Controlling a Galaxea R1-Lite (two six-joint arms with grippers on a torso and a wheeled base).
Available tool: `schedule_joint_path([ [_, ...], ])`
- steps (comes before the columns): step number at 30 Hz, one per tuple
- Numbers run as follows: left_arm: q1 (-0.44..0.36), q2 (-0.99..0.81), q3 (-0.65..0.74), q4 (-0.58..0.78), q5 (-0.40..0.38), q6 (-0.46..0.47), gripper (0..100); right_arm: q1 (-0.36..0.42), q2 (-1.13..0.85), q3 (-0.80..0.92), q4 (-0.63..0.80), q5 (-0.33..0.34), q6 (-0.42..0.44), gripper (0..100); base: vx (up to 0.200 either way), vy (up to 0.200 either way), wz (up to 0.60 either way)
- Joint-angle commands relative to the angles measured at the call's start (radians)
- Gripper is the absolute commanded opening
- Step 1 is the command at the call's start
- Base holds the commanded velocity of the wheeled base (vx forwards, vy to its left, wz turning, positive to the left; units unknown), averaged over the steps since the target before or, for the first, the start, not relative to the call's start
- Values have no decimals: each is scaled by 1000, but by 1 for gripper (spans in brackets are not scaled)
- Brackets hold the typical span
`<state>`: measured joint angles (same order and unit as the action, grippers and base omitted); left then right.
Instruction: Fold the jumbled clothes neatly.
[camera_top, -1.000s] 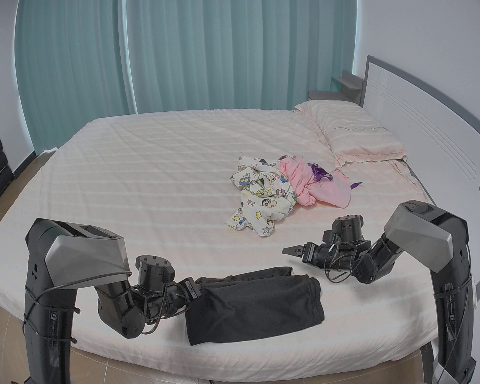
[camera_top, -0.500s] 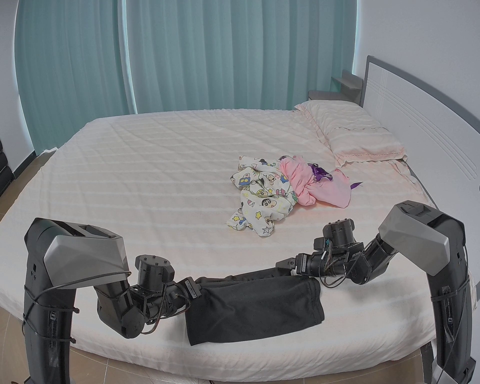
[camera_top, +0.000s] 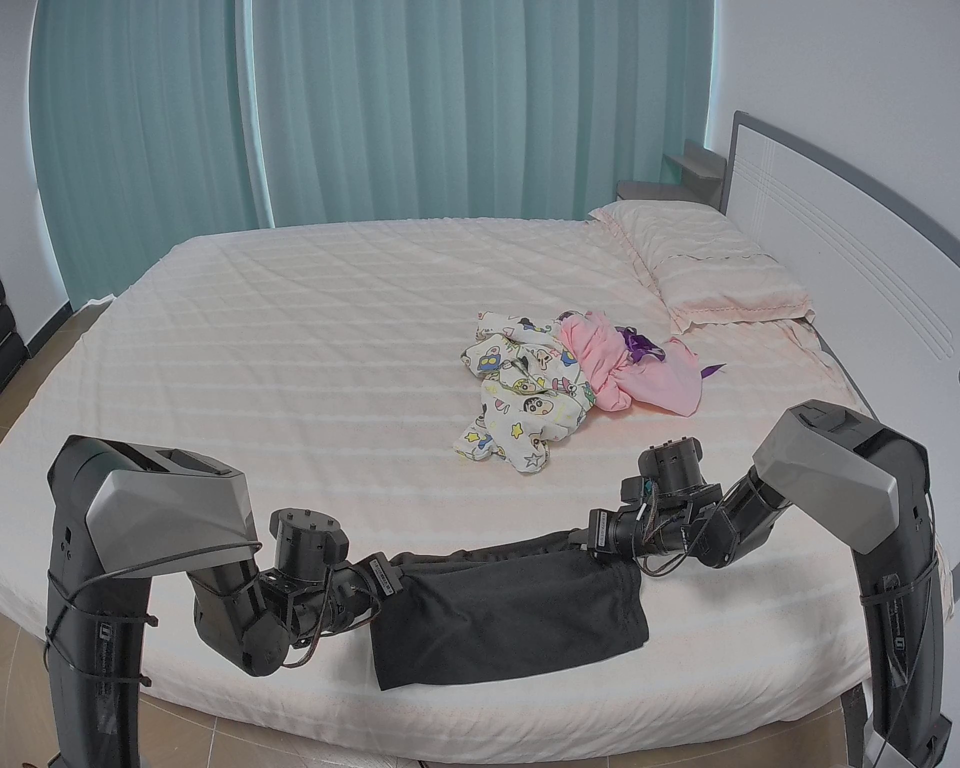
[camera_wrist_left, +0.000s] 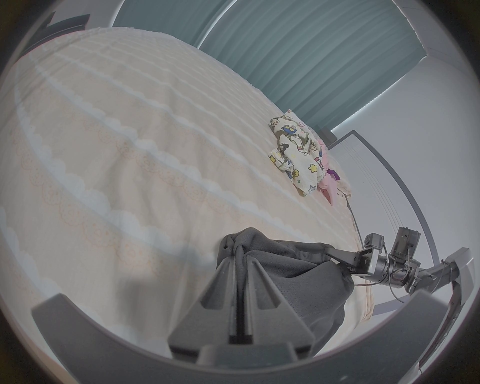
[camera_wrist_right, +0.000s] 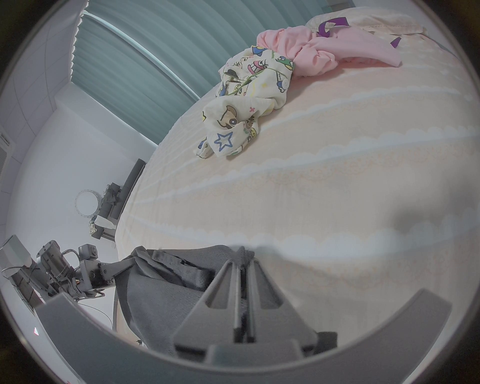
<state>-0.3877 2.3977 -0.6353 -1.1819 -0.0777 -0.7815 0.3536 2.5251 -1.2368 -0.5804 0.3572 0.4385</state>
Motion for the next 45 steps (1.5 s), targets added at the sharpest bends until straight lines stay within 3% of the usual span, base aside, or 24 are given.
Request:
schedule_joint_path([
  [1, 0, -2, 0, -1, 1, 1, 0, -2, -2, -6, -6, -1, 5, 0, 0, 0, 0],
  [7, 3, 1, -9, -1, 45, 1, 0, -10, 9, -47, -42, -43, 55, 0, 0, 0, 0],
  [19, 23, 24, -30, -50, 49, 5, 0, -18, 57, -113, -68, -129, 74, 0, 0, 0, 0],
  [25, 24, 44, -53, -58, 44, 8, 0, -13, 69, -132, -68, -138, 85, 0, 0, 0, 0],
  [26, 24, 44, -53, -56, 41, 7, 0, -13, 70, -135, -68, -138, 85, 100, 0, 0, 0],
  [27, 24, 46, -57, -54, 36, 7, 100, -13, 73, -138, -68, -139, 86, 100, 0, 0, 0],
  [32, 26, 52, -69, -58, 39, 7, 100, -18, 73, -139, -70, -155, 89, 100, 0, 0, 0],
  [39, 75, 6, -37, -62, 35, -22, 100, -54, 12, -141, -139, -274, 128, 100, 0, 0, 0],
  [42, 85, -8, -30, -61, 32, -36, 100, -51, -11, -133, -139, -285, 144, 100, 0, 0, 0],
  [43, 124, -45, -26, -59, 1, -97, 100, -12, -85, -85, -139, -310, 193, 100, 0, 0, 0],
  [45, 141, -57, -23, -58, -19, -122, 100, 19, -106, -61, -141, -314, 212, 100, 0, 0, 0],
])
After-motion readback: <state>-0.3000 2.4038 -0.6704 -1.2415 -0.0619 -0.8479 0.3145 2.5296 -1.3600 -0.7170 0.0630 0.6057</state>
